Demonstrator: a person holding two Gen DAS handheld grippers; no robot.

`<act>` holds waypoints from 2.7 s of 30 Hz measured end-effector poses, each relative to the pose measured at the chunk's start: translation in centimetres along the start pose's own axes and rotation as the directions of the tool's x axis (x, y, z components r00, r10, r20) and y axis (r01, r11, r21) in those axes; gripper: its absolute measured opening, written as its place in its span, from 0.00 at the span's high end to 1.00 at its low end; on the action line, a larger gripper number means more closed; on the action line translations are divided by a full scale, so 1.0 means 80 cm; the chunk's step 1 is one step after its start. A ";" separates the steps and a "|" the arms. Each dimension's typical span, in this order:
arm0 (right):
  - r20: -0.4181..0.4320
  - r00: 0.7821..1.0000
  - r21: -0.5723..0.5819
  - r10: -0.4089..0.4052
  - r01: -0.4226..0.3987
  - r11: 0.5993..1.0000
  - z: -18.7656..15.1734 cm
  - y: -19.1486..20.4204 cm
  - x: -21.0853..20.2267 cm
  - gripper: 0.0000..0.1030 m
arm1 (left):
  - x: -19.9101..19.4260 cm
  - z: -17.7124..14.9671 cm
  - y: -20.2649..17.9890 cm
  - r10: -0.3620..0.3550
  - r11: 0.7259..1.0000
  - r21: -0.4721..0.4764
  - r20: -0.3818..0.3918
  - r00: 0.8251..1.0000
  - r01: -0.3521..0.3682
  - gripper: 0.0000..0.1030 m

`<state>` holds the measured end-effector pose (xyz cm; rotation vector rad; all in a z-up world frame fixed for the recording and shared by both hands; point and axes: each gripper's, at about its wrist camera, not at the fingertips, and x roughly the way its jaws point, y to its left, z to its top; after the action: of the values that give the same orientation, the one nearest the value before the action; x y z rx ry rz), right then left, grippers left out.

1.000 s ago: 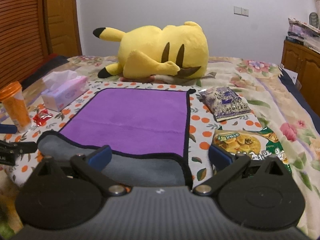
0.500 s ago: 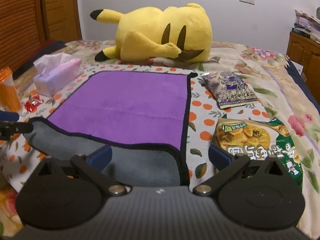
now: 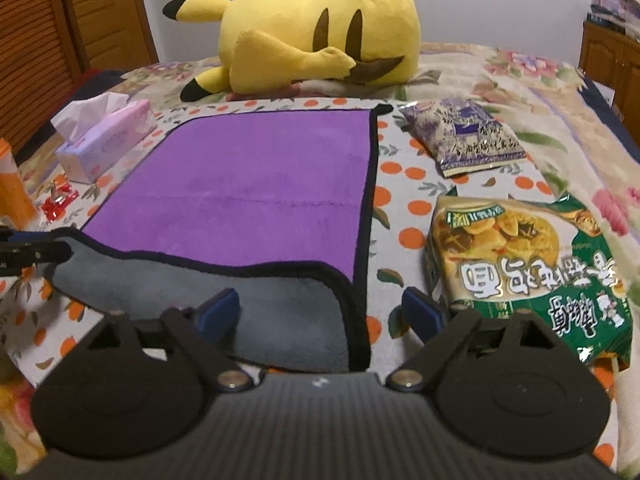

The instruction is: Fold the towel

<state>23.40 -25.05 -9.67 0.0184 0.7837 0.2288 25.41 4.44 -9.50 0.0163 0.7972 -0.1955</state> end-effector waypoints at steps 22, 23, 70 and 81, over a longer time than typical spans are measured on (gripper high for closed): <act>-0.025 0.999 -0.011 0.046 -0.047 0.999 0.003 -0.008 0.002 0.78 | -0.002 -0.002 -0.005 0.000 1.000 0.008 -0.006 1.000 0.000 0.85; -0.023 0.999 -0.015 0.046 -0.047 0.999 0.003 -0.008 0.002 0.79 | -0.002 -0.002 -0.005 -0.001 1.000 0.009 -0.005 1.000 0.001 0.88; 0.184 0.982 -0.076 0.043 -0.029 0.997 0.036 -0.010 -0.021 0.96 | -0.031 0.050 -0.018 -0.063 0.996 0.072 0.141 0.988 0.054 0.95; 0.221 0.975 -0.140 0.032 -0.001 0.990 0.065 -0.004 -0.014 0.96 | -0.020 0.078 -0.021 -0.066 0.994 0.099 0.165 0.984 0.050 0.95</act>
<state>26.31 -25.28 -5.22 -0.0801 0.5429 0.2913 28.45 2.51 -3.90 0.0651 0.6200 -0.2858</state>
